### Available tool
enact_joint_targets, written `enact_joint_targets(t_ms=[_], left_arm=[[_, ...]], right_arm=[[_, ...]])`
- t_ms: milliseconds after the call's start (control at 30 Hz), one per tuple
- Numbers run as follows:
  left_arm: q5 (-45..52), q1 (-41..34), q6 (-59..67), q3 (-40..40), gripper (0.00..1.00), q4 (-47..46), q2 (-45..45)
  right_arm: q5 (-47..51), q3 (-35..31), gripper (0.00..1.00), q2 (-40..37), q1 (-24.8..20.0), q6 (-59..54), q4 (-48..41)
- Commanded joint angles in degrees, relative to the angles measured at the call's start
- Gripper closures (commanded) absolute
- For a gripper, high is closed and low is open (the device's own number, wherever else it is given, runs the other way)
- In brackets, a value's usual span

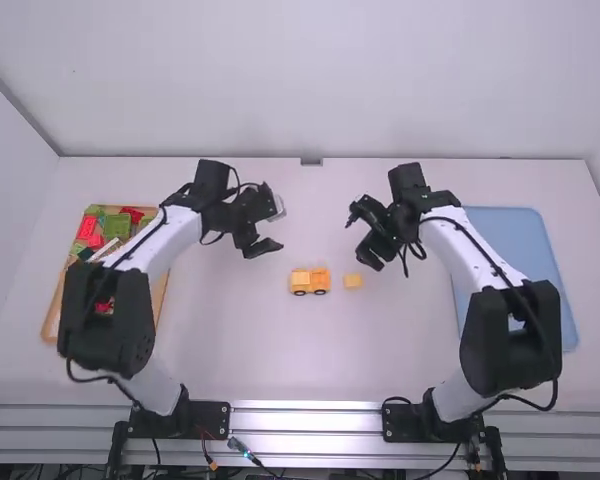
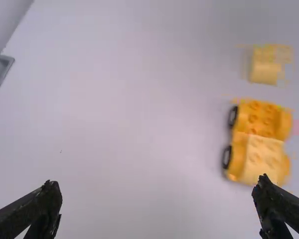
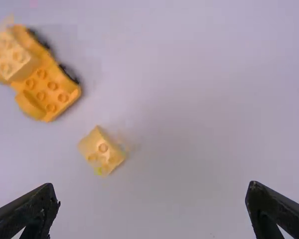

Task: Assemble lego blocks to make yellow taxi

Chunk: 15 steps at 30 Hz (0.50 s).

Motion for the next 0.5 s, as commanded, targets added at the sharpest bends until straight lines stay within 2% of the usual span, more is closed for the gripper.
enact_joint_targets(t_ms=[0,167,367,467], left_arm=[[4.83,1.84,5.33,-4.76,0.01,-0.26,-4.07],[14.19,3.13,12.24,-10.40,0.01,-0.22,-6.86],[11.13,3.21,18.16,-13.40,0.01,0.59,-6.86],[9.07,3.19,15.30,-13.81,0.01,0.83,-6.86]], right_arm=[[0.83,2.43,0.01,1.25,1.70,-9.70,-3.32],[10.23,2.58,0.01,4.35,7.65,-18.69,-7.82],[13.88,2.58,0.01,9.99,11.10,-22.86,-7.02],[13.60,2.60,0.01,13.64,11.08,-24.02,-5.75]])
